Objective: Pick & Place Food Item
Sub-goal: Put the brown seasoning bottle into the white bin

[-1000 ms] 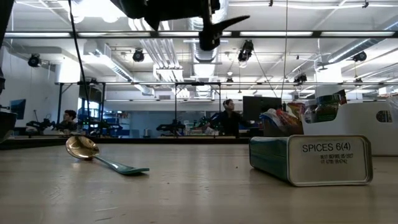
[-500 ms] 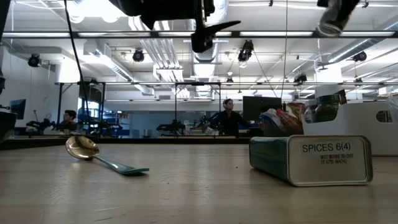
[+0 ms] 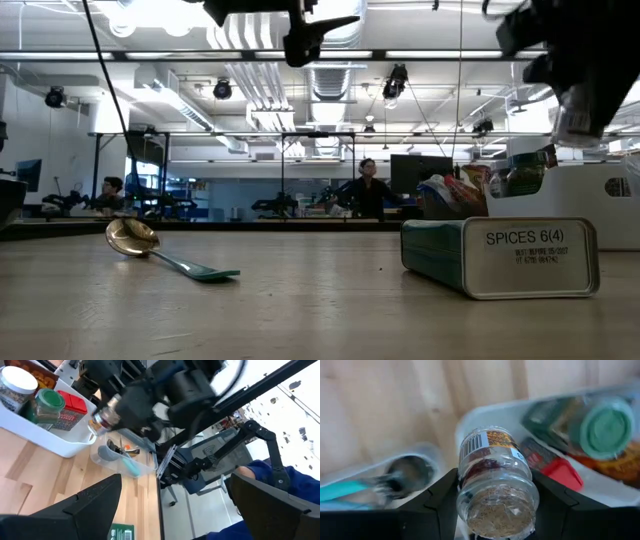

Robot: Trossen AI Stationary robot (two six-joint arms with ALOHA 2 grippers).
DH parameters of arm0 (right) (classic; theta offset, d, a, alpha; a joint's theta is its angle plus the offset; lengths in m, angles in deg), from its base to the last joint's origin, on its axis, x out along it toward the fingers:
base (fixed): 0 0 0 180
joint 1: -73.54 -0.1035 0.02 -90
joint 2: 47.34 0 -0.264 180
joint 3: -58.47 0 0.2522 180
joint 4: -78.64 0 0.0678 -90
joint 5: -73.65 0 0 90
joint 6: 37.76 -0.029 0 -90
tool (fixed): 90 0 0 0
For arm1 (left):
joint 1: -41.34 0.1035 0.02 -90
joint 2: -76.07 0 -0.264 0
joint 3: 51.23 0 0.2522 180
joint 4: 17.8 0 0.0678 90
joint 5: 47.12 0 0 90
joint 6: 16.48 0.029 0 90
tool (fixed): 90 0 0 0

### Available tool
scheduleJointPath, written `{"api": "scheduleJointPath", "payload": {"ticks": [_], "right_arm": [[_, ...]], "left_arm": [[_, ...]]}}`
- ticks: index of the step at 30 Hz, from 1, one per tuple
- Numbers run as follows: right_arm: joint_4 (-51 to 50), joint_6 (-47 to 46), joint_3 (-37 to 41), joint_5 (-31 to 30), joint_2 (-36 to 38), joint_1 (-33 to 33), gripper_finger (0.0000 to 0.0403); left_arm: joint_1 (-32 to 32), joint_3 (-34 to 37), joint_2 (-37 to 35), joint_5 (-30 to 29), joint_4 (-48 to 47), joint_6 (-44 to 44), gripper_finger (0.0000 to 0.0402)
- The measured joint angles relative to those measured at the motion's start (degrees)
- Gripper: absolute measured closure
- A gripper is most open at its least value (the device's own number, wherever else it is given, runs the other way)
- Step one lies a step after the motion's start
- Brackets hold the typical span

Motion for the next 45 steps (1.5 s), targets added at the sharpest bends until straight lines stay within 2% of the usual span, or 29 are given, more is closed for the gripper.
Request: {"api": "scheduleJointPath", "payload": {"ticks": [9,21,31,39,45], "right_arm": [[3.0,-2.1,5.7,-1.1,0.1,5.0,0.022],[6.3,-1.8,8.4,1.5,0.0,10.5,0.022],[11.6,7.1,12.4,1.0,-0.2,10.5,0.022],[13.1,17.9,14.0,0.0,-0.4,10.5,0.022],[14.0,21.5,14.2,0.3,-0.4,10.5,0.022]], "left_arm": [[0.0,0.0,-1.0,-1.1,-2.3,0.2,0.0026],[0.0,0.7,-1.0,-1.1,-4.5,0.1,0.0026],[0.0,0.8,-1.0,-1.1,-4.3,0.2,0.0026],[0.0,0.8,-1.0,-1.1,-4.4,0.2,0.0026],[0.0,0.8,-1.0,-1.1,-4.4,0.5,0.0026]]}}
